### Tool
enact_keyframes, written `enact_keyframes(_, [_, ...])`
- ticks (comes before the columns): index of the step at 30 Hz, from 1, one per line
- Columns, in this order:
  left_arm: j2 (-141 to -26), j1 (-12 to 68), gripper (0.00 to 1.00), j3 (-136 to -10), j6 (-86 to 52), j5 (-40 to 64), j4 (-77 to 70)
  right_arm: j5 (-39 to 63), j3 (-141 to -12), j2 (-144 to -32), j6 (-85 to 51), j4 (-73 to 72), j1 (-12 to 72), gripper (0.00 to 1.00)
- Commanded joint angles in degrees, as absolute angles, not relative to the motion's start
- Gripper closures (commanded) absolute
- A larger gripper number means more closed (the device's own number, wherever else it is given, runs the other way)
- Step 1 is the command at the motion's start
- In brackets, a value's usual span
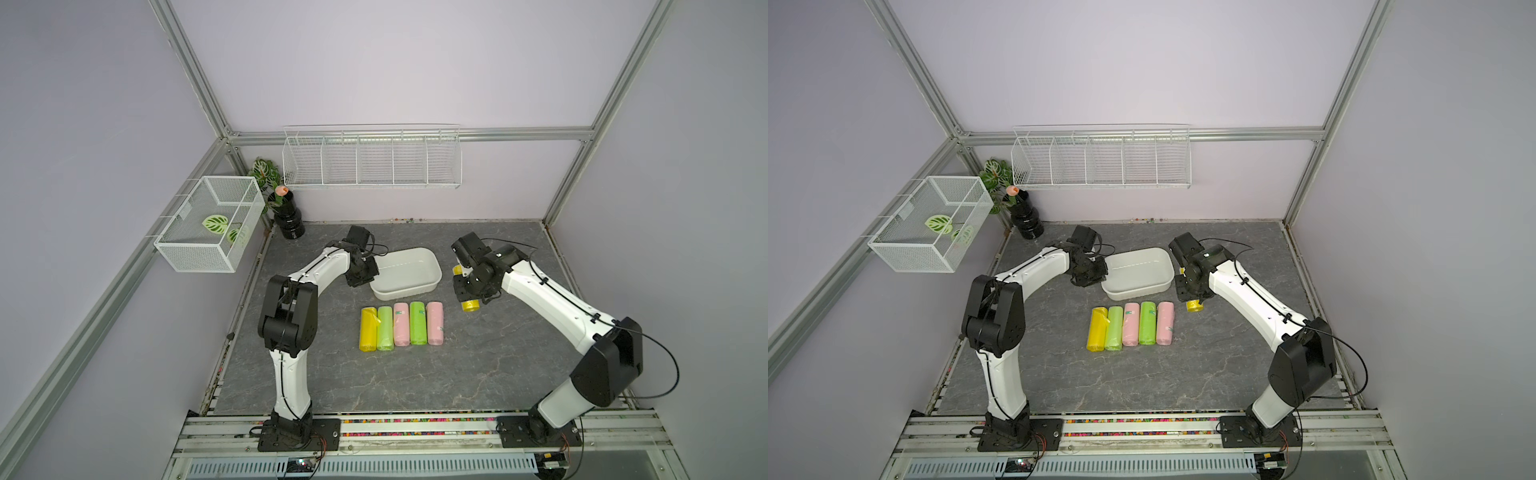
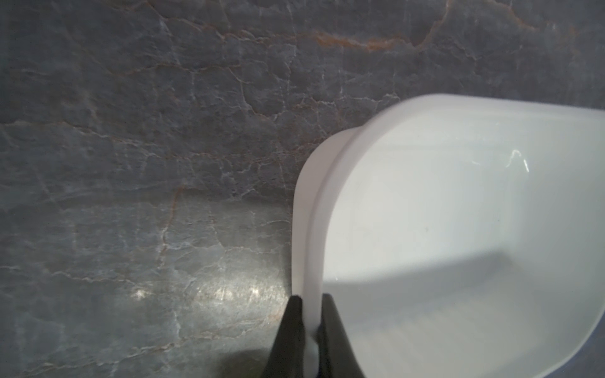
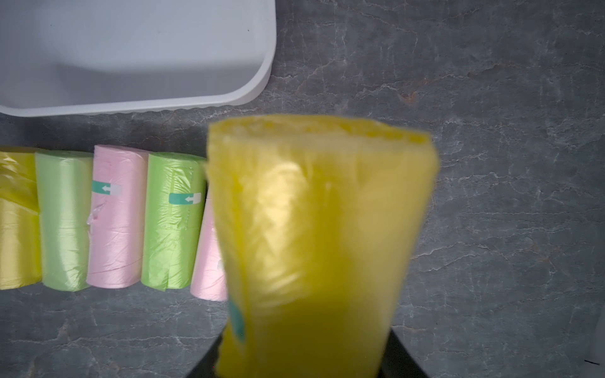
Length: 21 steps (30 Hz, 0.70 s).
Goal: Put the roll of trash bags into the storage box
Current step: Adjust the storage box at the center of the board.
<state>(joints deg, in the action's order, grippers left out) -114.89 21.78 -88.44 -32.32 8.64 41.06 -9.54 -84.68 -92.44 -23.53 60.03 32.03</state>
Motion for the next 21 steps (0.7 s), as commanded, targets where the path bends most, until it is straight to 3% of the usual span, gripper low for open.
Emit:
enact_keyframes(1, [-115.7, 22.3, 0.96, -90.8, -28.0, 9.8, 42.7, -8.6, -84.1, -91.6, -24.2, 58.3, 32.4, 0.71])
enact_keyframes(3, [-116.5, 22.5, 1.00, -91.3, -24.7, 11.2, 43.2, -8.2, -84.1, -91.6, -24.4, 58.0, 32.4, 0.71])
enact_keyframes(15, [-117.7, 22.6, 0.99, -91.9, -18.2, 16.8, 43.9, -4.3, -84.4, -93.0, -24.7, 55.9, 32.3, 0.71])
enact_keyframes(21, [-117.9, 22.6, 0.66, -93.0, -19.5, 15.7, 44.9, -1.3, -88.0, -97.0, -25.9, 54.5, 32.5, 0.72])
